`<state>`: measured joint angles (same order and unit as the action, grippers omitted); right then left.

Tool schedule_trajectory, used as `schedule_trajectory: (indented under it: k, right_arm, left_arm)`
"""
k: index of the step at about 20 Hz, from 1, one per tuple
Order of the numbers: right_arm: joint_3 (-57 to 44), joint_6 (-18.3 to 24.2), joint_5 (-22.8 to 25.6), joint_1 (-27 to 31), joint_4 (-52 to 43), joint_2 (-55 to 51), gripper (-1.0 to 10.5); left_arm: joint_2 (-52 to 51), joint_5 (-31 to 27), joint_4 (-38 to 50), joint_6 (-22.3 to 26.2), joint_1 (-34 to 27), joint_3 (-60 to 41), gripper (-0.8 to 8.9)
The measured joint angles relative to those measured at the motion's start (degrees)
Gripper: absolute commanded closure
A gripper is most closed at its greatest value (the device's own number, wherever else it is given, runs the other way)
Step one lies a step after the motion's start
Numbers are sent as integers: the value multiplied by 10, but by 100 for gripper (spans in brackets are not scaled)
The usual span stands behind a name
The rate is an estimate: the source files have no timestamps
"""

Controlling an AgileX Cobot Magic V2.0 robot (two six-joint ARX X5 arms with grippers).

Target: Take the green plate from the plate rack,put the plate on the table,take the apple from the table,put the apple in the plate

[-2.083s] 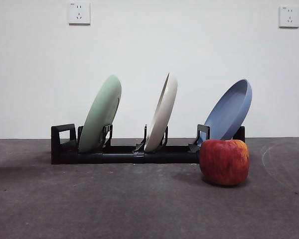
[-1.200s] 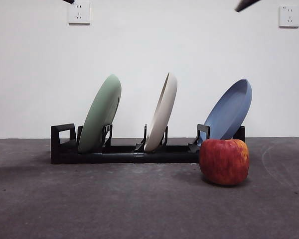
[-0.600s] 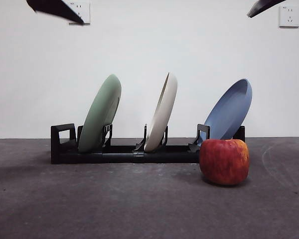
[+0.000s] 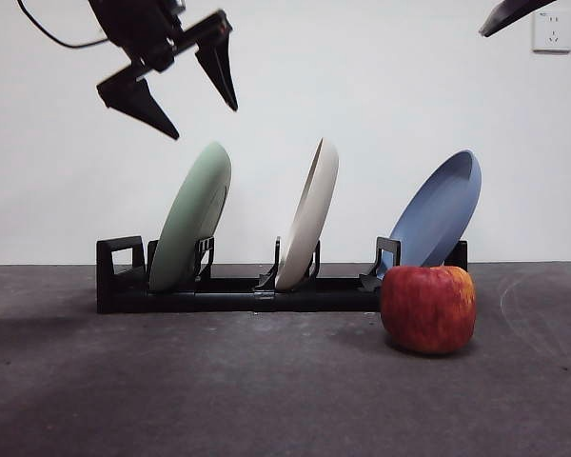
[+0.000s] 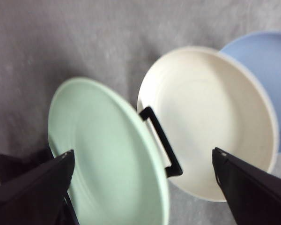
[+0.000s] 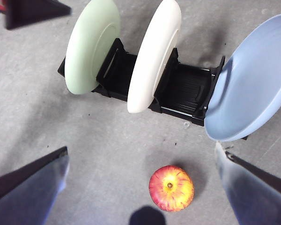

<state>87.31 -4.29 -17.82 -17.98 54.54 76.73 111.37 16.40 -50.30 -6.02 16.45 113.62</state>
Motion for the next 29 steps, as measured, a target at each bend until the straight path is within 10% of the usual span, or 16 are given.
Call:
schedule_trajectory:
  k: [21, 29]
  right_arm:
    - [0, 0, 0, 0, 12, 0, 196]
    - [0, 0, 0, 0, 12, 0, 196]
  left_arm:
    - [24, -28, -9, 0, 28, 0, 425]
    - [24, -29, -9, 0, 29, 0, 697]
